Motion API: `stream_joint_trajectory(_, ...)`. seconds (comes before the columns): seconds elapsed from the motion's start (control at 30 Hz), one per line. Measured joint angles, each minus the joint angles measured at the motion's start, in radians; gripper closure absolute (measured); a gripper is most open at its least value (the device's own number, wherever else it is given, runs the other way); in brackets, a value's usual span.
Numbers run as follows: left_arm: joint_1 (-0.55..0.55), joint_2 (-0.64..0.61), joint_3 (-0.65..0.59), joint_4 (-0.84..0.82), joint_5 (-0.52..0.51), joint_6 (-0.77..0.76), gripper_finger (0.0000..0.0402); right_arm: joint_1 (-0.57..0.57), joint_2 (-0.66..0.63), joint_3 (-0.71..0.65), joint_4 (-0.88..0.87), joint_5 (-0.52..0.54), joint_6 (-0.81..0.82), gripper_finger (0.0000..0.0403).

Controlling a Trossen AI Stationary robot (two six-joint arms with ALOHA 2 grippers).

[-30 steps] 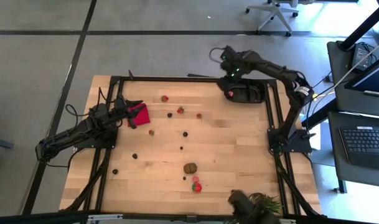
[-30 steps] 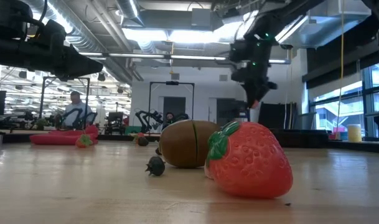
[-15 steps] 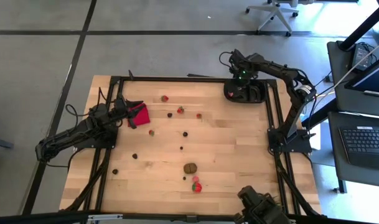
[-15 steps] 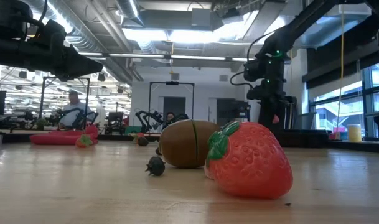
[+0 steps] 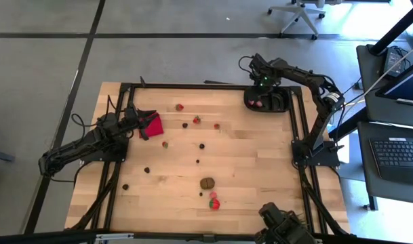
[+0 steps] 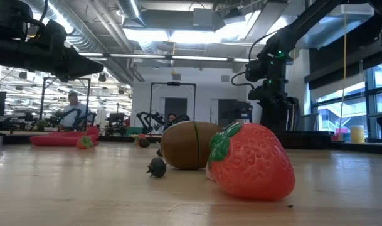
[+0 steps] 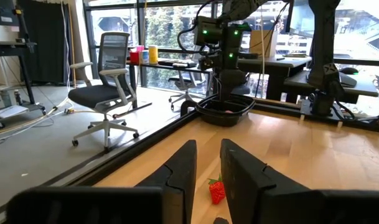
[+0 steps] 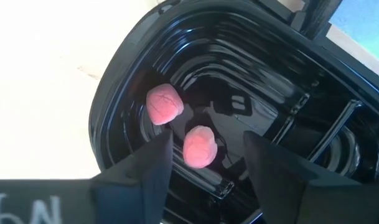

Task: Pick and placing Produce into tupperware
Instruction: Put the red cherry into the black bin

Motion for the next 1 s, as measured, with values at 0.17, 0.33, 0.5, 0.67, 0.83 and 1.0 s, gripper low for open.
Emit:
stream_joint_trajectory(0.17,0.000,0.000,0.000,0.000,0.000,0.000,0.0343,0.011,0.000,0.000,0.003,-0.001,0.006,0.0176)
stream_joint_trajectory(0.33,0.000,0.000,0.000,0.000,0.000,0.000,0.0350,0.069,0.000,0.000,0.017,-0.008,-0.060,0.0170)
stream_joint_trajectory(0.5,0.000,0.000,0.000,0.000,0.000,0.000,0.0355,0.154,0.000,0.000,0.050,-0.008,-0.104,0.0174)
stream_joint_trajectory(0.67,0.000,0.000,0.000,0.000,0.000,0.000,0.0361,0.245,0.000,0.001,0.093,-0.008,-0.120,0.0174)
stream_joint_trajectory(0.83,0.000,0.000,0.000,0.000,0.000,0.000,0.0365,0.371,0.000,0.001,0.142,-0.010,-0.101,0.0175)
stream_joint_trajectory(1.0,0.000,0.000,0.000,0.000,0.000,0.000,0.0359,0.499,0.000,0.001,0.248,-0.011,-0.155,0.0175)
